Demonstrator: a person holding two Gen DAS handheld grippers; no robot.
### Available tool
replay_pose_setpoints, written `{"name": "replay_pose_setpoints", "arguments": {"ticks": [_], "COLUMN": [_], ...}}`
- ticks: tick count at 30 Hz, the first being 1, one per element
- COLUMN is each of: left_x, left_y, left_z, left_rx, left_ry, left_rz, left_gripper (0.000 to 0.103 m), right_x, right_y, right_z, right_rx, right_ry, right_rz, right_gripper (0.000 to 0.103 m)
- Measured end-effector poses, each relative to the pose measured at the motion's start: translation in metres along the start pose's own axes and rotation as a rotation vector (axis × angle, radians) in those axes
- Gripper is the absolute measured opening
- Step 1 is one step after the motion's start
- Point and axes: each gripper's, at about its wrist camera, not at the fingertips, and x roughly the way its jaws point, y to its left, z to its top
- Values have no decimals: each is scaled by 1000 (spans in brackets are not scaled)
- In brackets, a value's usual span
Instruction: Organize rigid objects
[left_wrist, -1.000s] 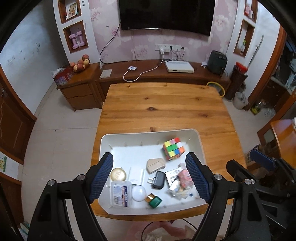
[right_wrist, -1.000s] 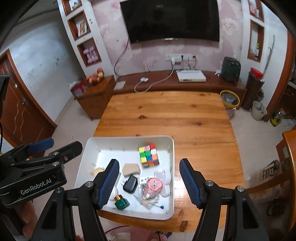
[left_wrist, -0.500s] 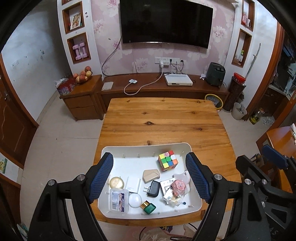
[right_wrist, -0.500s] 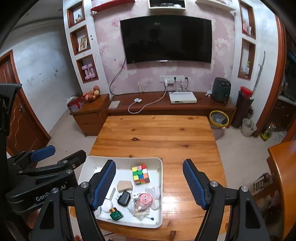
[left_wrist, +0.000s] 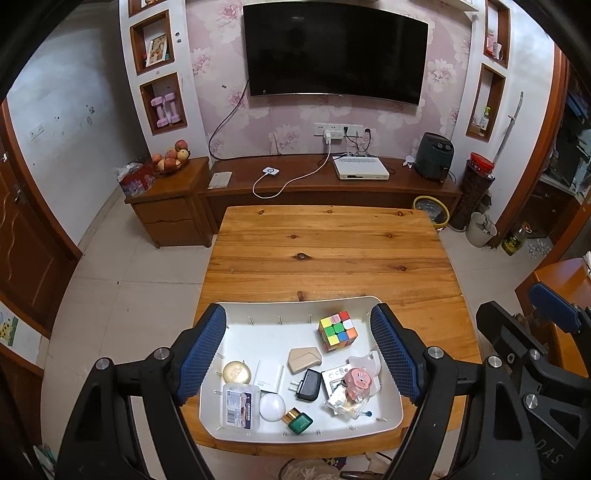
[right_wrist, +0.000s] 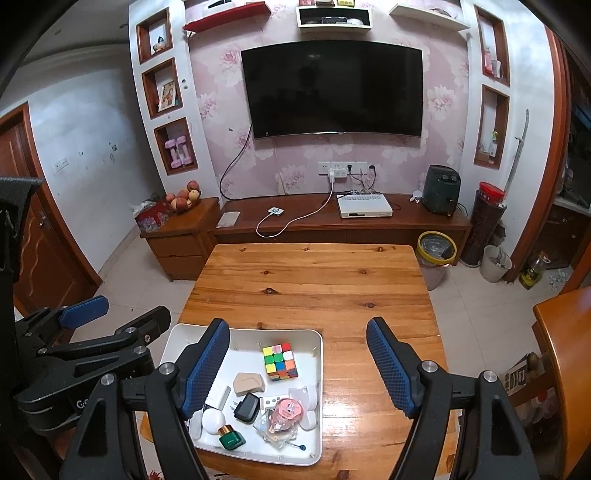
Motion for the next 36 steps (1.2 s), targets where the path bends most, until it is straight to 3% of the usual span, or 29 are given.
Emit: {"name": "replay_pose_setpoints", "arguments": {"ticks": [36], "left_x": [0], "left_y": [2], "left_z": [2], "left_rx": [-4], "left_ry": [2], "left_rz": [-6], "left_gripper": [85], "right_x": [-1], "right_y": [-4], "right_z": [5], "right_rx": [1], "right_ry": [1], "right_rz": [-5], "right_gripper": [77]}}
